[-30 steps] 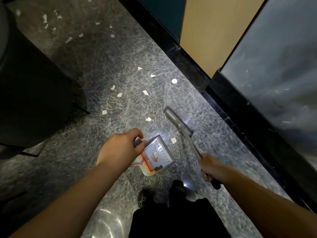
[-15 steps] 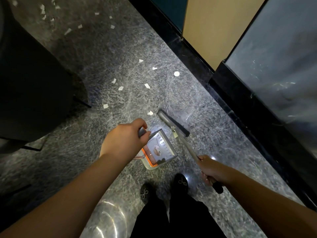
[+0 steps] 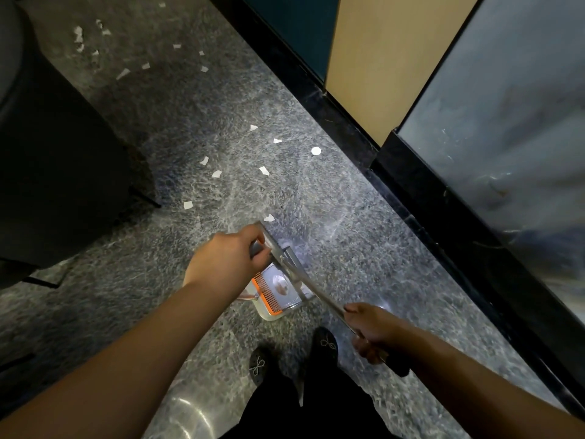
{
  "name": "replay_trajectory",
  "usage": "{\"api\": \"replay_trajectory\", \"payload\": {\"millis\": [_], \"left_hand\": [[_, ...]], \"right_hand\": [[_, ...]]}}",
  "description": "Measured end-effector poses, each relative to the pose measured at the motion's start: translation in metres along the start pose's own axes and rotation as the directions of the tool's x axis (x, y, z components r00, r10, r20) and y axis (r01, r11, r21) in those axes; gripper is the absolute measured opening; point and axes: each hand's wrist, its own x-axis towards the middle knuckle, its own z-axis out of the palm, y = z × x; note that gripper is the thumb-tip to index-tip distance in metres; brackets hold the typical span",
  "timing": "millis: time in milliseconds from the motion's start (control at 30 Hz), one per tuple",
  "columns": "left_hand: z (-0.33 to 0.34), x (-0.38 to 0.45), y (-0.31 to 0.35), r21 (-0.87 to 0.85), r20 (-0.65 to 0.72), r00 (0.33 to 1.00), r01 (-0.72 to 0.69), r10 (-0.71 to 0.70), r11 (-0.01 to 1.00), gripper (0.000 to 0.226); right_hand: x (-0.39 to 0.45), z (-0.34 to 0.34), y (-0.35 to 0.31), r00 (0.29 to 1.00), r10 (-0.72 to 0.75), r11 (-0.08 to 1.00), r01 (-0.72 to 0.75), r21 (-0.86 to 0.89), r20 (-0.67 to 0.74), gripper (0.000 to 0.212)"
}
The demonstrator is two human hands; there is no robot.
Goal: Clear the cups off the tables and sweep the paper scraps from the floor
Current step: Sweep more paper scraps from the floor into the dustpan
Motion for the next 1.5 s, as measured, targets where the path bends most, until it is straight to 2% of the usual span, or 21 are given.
{"api": "replay_trajectory", "payload": {"millis": [100, 233, 333, 400, 467, 533, 667, 833, 933, 1033, 1133, 1267, 1333, 1433, 1500], "left_hand": [[-0.005, -0.009, -0.016, -0.026, -0.047, 0.998, 0.033, -0.034, 0.999, 0.022], [-0.022, -0.020, -0.054, -0.105, -0.166, 0.974, 0.139, -0.155, 0.985, 0.019], [-0.039, -0.027, -0.080, -0.166, -0.239, 0.942, 0.199, -0.235, 0.966, 0.017], [-0.051, -0.030, -0.092, -0.218, -0.274, 0.926, 0.205, -0.262, 0.954, 0.017], [-0.061, -0.031, -0.101, -0.239, -0.270, 0.928, 0.194, -0.257, 0.951, 0.016], [-0.068, -0.027, -0.108, -0.228, -0.262, 0.936, 0.174, -0.233, 0.958, 0.014], [-0.076, 0.003, -0.112, -0.167, -0.232, 0.947, 0.185, -0.221, 0.968, 0.018], [-0.081, 0.072, -0.108, -0.062, -0.161, 0.958, 0.231, -0.238, 0.971, 0.023], [-0.088, 0.114, -0.108, -0.005, -0.147, 0.953, 0.267, -0.265, 0.964, 0.024], [-0.095, 0.147, -0.112, 0.023, -0.139, 0.936, 0.329, -0.322, 0.944, 0.023], [-0.100, 0.163, -0.120, 0.031, -0.143, 0.911, 0.395, -0.387, 0.918, 0.022], [-0.100, 0.161, -0.124, 0.035, -0.159, 0.897, 0.423, -0.413, 0.905, 0.021], [-0.099, 0.158, -0.122, 0.048, -0.165, 0.894, 0.430, -0.418, 0.901, 0.021], [-0.098, 0.155, -0.121, 0.058, -0.174, 0.895, 0.425, -0.410, 0.903, 0.020], [-0.099, 0.150, -0.124, 0.051, -0.175, 0.897, 0.420, -0.406, 0.906, 0.020]], "right_hand": [[-0.009, 0.010, -0.006, 0.997, -0.065, 0.997, 0.066, 0.033, -0.032, 0.030], [-0.014, 0.020, -0.015, 0.991, -0.102, 0.986, 0.112, 0.124, -0.087, 0.030], [-0.008, 0.025, -0.032, 0.988, -0.110, 0.989, 0.119, 0.086, -0.107, 0.026], [0.001, 0.029, -0.045, 0.983, -0.121, 0.991, 0.128, 0.041, -0.134, 0.016], [0.013, 0.032, -0.061, 0.971, -0.157, 0.988, 0.155, -0.023, -0.182, 0.009], [0.023, 0.033, -0.079, 0.964, -0.181, 0.983, 0.171, -0.065, -0.197, 0.014], [0.045, 0.029, -0.125, 0.968, -0.200, 0.977, 0.185, -0.108, -0.149, 0.020], [0.081, 0.006, -0.193, 0.963, -0.249, 0.923, 0.203, -0.327, -0.105, 0.023], [0.104, -0.010, -0.235, 0.972, -0.221, 0.891, 0.167, -0.421, -0.082, 0.025], [0.123, -0.024, -0.274, 0.984, -0.166, 0.843, 0.113, -0.525, -0.055, 0.014], [0.137, -0.029, -0.302, 0.994, -0.105, 0.800, 0.062, -0.596, -0.038, 0.015], [0.138, -0.020, -0.316, 0.996, -0.015, 0.734, 0.073, -0.676, 0.092, 0.021], [0.133, -0.014, -0.316, 0.987, 0.026, 0.774, 0.082, -0.628, 0.161, 0.019], [0.123, -0.010, -0.315, 0.962, 0.151, 0.912, -0.048, -0.406, 0.226, 0.017], [0.116, -0.007, -0.313, 0.953, 0.165, 0.933, -0.067, -0.353, 0.255, 0.016]]}}
